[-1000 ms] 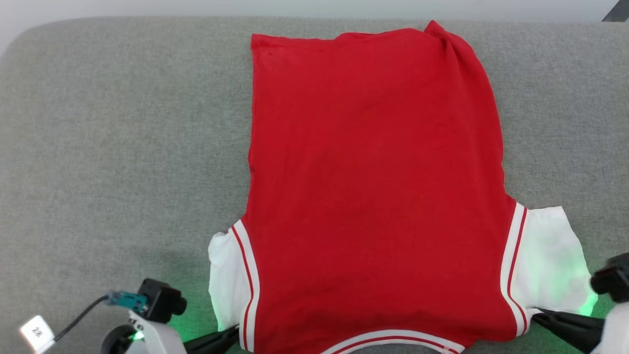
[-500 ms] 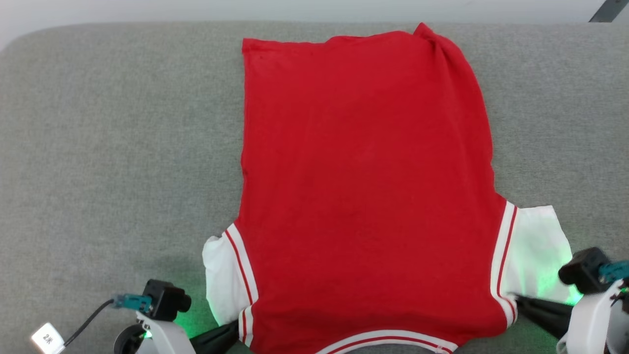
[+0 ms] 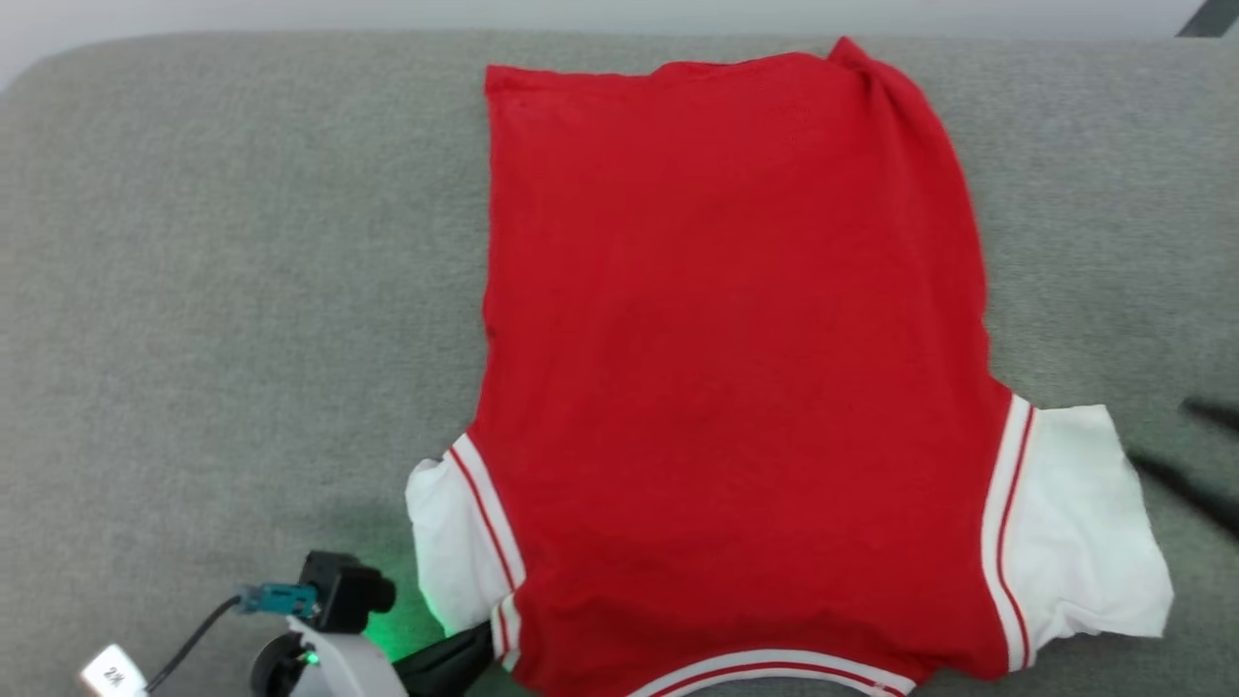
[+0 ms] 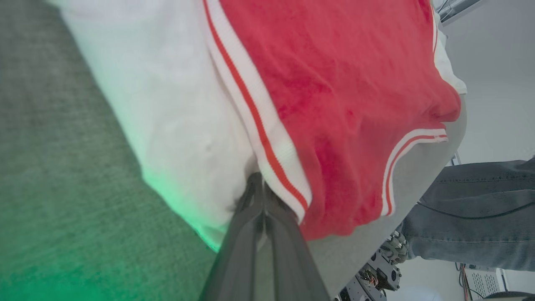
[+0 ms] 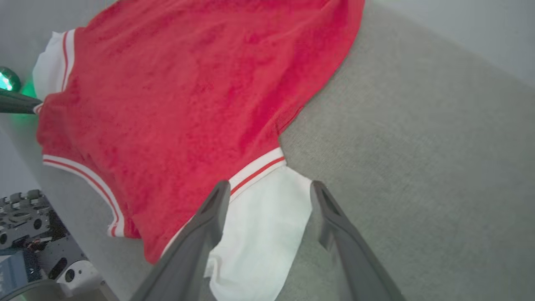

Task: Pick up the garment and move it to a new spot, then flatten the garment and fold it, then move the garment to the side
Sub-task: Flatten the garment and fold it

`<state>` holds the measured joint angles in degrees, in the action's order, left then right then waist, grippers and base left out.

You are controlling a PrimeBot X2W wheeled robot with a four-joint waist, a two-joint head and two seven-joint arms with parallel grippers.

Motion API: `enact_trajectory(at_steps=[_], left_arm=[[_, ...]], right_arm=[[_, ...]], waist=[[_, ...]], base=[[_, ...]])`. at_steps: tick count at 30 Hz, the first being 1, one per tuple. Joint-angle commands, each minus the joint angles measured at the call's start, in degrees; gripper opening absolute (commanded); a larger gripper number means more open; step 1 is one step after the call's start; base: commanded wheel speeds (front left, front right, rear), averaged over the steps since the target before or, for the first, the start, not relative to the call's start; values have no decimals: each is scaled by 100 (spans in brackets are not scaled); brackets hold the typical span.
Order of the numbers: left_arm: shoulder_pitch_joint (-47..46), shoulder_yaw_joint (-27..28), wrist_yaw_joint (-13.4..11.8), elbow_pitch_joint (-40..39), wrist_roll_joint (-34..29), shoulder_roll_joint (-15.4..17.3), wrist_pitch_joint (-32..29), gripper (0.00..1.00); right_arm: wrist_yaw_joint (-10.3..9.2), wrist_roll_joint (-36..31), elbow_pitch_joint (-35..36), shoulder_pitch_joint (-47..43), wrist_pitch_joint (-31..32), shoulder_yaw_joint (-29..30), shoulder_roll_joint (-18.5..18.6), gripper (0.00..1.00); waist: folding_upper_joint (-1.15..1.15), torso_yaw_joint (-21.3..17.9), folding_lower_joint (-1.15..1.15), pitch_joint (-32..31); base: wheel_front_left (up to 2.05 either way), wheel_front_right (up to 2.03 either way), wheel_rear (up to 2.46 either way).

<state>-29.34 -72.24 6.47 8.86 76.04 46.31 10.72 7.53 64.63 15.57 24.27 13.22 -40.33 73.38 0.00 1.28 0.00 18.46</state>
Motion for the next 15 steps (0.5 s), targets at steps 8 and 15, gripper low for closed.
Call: enact_trajectory(at_steps=[8,15], left_arm=[[-421,-32,21,162,-227,-625,-40,0],[-830,19,61,293,-385,-1007,51,0]], right_arm=[[-9,-202,-655,1528,1277,751,-800,100],[-9,-1040,-2490,3473,2358,277,-2130,100]], waist=[[0,636,0,513],[0,1165,0,1021]], base=[[0,0,0],[0,0,0]])
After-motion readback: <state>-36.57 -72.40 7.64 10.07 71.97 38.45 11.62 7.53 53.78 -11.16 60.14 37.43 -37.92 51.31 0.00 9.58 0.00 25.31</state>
